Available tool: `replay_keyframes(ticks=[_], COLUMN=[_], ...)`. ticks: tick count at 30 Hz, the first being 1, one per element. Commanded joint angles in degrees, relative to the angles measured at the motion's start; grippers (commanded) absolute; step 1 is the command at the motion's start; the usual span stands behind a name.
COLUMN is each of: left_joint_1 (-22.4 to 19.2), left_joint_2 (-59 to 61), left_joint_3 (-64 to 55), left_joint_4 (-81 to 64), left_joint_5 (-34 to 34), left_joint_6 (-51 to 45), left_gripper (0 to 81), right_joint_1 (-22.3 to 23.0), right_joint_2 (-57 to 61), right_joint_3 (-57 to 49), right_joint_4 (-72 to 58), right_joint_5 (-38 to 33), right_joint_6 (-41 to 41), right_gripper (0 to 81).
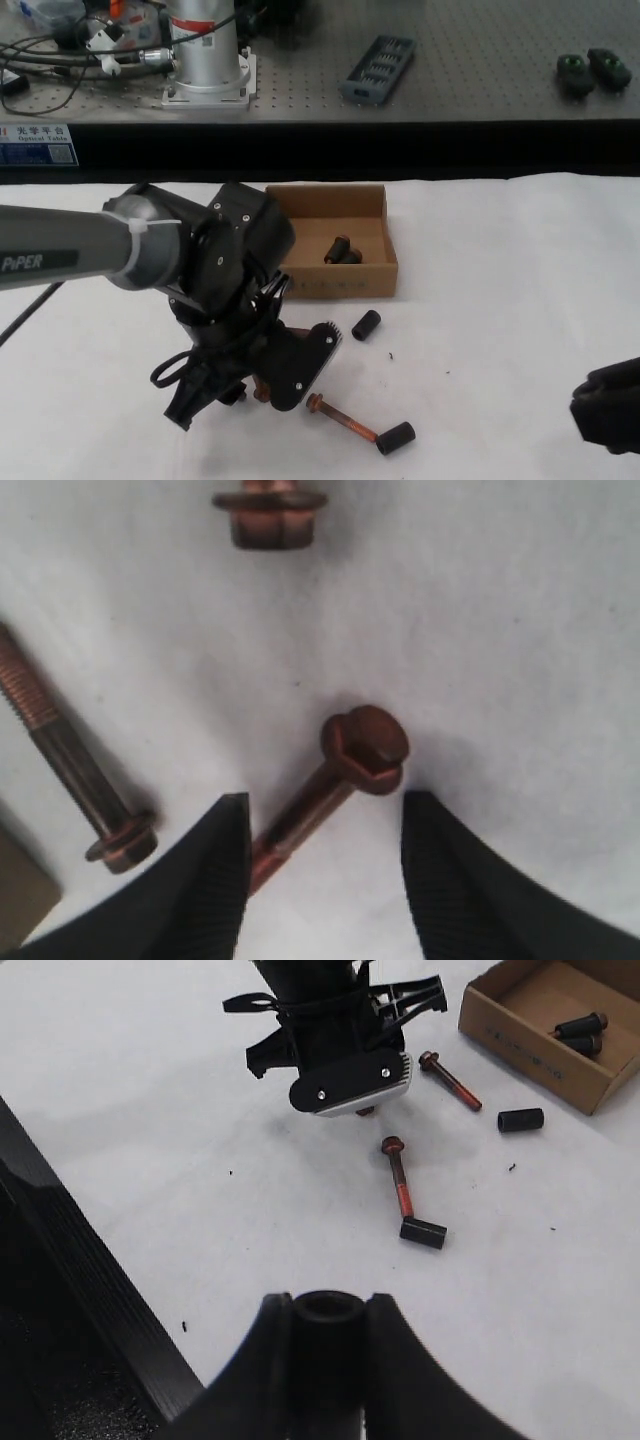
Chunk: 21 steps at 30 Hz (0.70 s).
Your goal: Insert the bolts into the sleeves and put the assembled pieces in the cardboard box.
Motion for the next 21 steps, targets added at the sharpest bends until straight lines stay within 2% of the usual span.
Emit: replay_keyframes(ticks=[1, 8, 16, 21], left_joint_1=[-0.25, -0.71, -1.41, -1.8], left_joint_2=[1.15, 2.14, 4.05, 5.07], left_joint_3=[-0.55, -0.54, -0.54, -0.54], left_joint_4=[0.04, 0.45, 4.08, 4.07], left_joint_5=[-0.67, 0.82, 1.65, 1.57], left_joint_6=[0.8, 2.37, 3.5, 3.5], left_gripper=[34.8, 34.4, 15.1, 14.7], right_joint_1=[-0.44, -0.44, -0.44, -0.44], right_joint_2=[-2.99, -6.9, -8.12, -8.1], right_joint_3=[-0.05, -0.05, -0.05, -0.05], right_joint_4=[0.14, 0.02, 0.12, 0.31], right_joint_5=[-0.55, -0.55, -0.55, -0.55], right_joint_6=[0.39, 0.64, 2.57, 2.57], right_gripper=[0.1, 0.1, 0.1, 0.1])
